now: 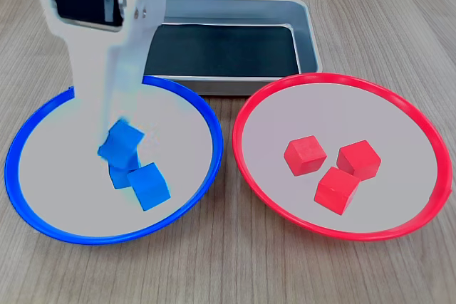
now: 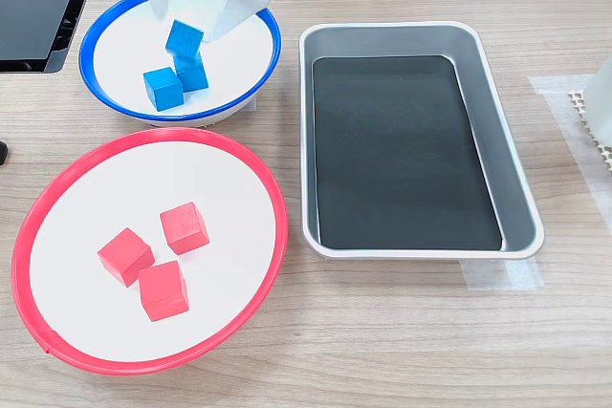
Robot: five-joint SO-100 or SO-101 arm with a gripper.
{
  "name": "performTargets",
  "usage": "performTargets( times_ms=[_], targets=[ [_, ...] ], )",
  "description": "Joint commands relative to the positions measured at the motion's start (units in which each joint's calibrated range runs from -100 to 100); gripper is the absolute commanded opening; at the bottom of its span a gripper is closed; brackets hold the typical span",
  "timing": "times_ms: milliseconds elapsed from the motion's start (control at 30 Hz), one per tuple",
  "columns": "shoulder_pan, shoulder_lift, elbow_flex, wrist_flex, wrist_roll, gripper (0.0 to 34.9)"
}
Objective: Move six blocks from tray to matching dishes
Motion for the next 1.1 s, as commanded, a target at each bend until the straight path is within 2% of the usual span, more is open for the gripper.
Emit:
performTargets(
  times_ms=[0,33,67,100,133,200,233,267,533,667,800,1067],
  targets=[
    [0.36,-5.49,5.03,-3.28,2.1,17.4],
    [0.45,-8.14,7.85,-4.27,2.59,14.4],
    [0.45,-10.27,9.76,-4.85,2.83,9.1],
    [0.55,-11.8,11.13,-5.43,3.03,0.2],
    [0.55,-15.13,14.04,-6.5,3.13,0.2],
    [0.55,-26.64,23.69,-12.61,-0.24,0.1],
    [-0.4,-36.11,32.61,-17.98,-3.76,0.1],
    [-1.34,-40.37,36.98,-19.54,-4.88,0.1],
    [-12.35,-84.13,77.58,-22.27,-5.27,0.0],
    [-14.8,-105.53,95.51,-18.88,-3.17,0.0],
    [-14.04,-118.16,105.25,-13.93,-2.0,0.0],
    [-10.75,-120.63,107.99,-5.84,-2.59,0.0]
  ],
)
